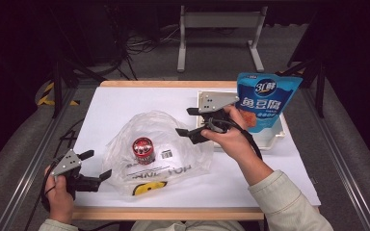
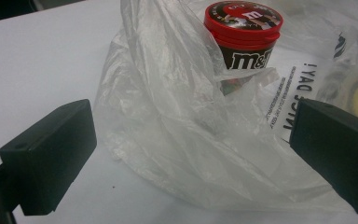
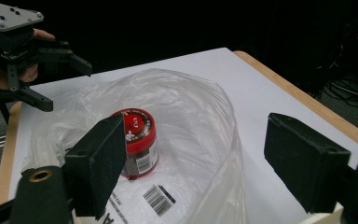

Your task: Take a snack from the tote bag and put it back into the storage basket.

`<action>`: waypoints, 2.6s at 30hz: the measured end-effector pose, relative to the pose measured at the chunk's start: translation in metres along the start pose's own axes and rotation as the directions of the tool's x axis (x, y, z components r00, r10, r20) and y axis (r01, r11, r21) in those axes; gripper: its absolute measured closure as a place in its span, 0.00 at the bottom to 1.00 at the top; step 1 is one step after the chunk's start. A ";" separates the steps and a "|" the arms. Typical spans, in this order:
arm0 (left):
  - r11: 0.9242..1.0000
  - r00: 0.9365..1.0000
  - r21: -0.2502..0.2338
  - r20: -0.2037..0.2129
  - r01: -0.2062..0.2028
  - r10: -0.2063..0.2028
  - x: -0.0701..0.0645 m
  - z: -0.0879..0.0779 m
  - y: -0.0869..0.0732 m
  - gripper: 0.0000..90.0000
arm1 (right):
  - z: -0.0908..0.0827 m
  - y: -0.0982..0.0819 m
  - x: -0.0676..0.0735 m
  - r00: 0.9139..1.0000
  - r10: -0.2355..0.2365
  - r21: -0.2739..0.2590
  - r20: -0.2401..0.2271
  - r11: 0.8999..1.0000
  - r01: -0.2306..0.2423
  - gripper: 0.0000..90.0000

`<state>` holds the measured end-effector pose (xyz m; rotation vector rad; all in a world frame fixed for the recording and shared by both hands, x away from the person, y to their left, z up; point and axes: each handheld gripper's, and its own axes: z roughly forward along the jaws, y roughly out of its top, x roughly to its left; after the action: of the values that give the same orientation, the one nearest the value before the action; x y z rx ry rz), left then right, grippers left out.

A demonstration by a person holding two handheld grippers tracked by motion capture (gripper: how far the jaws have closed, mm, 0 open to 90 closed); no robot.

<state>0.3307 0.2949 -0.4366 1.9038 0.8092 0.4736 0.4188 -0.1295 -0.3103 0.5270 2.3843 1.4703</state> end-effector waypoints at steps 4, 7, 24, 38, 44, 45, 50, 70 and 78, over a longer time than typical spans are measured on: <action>1.000 1.000 -0.001 0.001 0.001 -0.001 0.000 0.000 0.000 0.01 | 0.009 0.000 0.007 1.000 -0.009 0.005 -0.025 1.000 0.010 0.23; 1.000 1.000 -0.003 0.000 0.001 -0.001 0.000 0.000 0.000 0.01 | 0.017 0.000 0.014 0.999 -0.018 0.010 -0.043 1.000 0.018 0.23; 1.000 1.000 -0.005 -0.002 -0.001 0.001 0.000 -0.002 0.000 0.01 | 0.059 -0.004 0.033 0.994 -0.040 0.037 -0.100 0.998 0.044 0.22; 1.000 1.000 -0.004 -0.009 0.005 -0.005 -0.001 -0.006 -0.003 0.01 | 0.092 -0.013 0.040 0.990 -0.049 0.063 -0.134 0.996 0.058 0.21; 1.000 1.000 -0.008 -0.007 0.011 -0.011 -0.001 -0.006 -0.003 0.01 | 0.104 -0.019 0.044 0.989 -0.048 0.086 -0.143 0.995 0.060 0.19; 1.000 1.000 -0.007 -0.008 0.006 -0.006 -0.001 -0.006 -0.003 0.01 | 0.106 -0.019 0.044 0.988 -0.047 0.091 -0.145 0.994 0.061 0.19; 1.000 1.000 -0.005 -0.005 0.005 -0.005 -0.001 -0.005 -0.002 0.01 | 0.114 -0.025 0.044 0.989 -0.040 0.110 -0.144 0.992 0.056 0.19; 1.000 1.000 -0.004 -0.006 0.003 -0.003 0.000 -0.005 -0.002 0.01 | 0.144 -0.046 0.046 0.988 -0.027 0.166 -0.151 0.985 0.052 0.17; 1.000 1.000 -0.006 -0.002 0.003 -0.003 0.000 -0.005 -0.002 0.01 | 0.152 -0.052 0.048 0.986 -0.026 0.190 -0.162 0.980 0.057 0.17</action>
<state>0.3270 0.2985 -0.4367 1.8968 0.8114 0.4760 0.4333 -0.0089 -0.4261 0.4141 2.6648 1.3144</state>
